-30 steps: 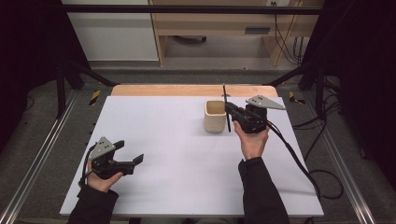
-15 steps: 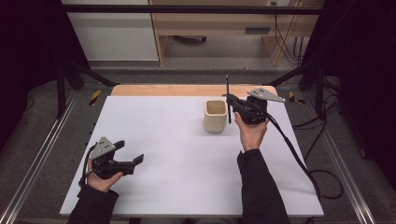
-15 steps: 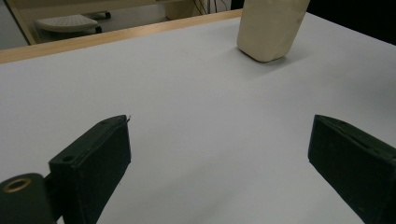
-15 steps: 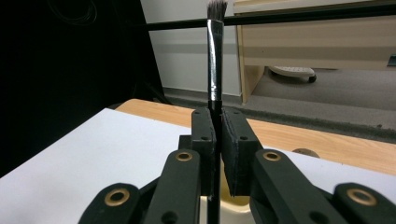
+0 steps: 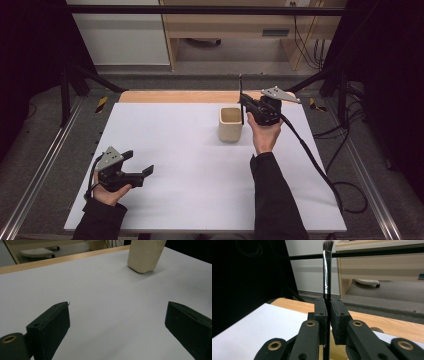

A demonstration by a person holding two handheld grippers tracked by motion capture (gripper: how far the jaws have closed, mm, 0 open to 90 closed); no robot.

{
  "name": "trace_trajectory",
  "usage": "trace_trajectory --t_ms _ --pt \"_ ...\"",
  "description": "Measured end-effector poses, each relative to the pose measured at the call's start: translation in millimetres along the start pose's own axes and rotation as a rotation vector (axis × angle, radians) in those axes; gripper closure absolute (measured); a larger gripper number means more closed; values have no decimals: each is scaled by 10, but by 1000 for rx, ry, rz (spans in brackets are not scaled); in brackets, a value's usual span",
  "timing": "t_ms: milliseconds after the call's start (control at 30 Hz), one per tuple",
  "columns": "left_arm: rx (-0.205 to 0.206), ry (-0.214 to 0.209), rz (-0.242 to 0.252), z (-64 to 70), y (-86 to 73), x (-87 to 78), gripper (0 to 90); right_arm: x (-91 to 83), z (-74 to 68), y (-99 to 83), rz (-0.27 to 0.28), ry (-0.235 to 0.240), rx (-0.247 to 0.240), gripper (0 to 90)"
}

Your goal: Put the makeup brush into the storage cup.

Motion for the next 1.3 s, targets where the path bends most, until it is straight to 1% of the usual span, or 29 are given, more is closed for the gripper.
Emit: trace_trajectory --t_ms 67,200,333,367,500,533,667,700,800,1033,1300 --pt "-1 0 2 1 3 -1 55 19 2 4 0 -5 -1 839" --pt "-3 -1 4 -4 5 -6 55 121 10 31 5 -14 3 839" --pt "-3 -2 4 -4 4 -6 55 170 14 44 8 -20 4 839" --pt "-4 -2 3 -7 1 -5 54 209 18 49 9 -19 8 839" --pt "-5 -1 6 -12 4 -10 54 254 29 49 10 -21 7 839" --pt "0 -3 3 -16 3 -15 54 288 37 47 10 -25 12 839" --pt "-2 -3 3 -18 2 -14 54 325 49 43 17 -35 9 839" --pt "-8 -2 7 -16 4 -10 54 345 51 38 18 -32 13 839" --pt "-4 -4 4 -17 0 -14 54 423 62 9 19 -35 25 839" --pt "-7 -5 5 -7 -1 -6 55 503 97 -31 14 -50 30 839" --pt "-5 -6 5 -2 -2 -5 54 582 118 -115 -3 -57 20 839"
Point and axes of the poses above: each handheld gripper's, and its own axes: x roughly forward along the jaws, y roughly out of its top, z roughly to its right, the point moved 8 cm from there along x, roughly forward along the jaws, and after that the axes turned 4 degrees about z, right-handed, at the moved point
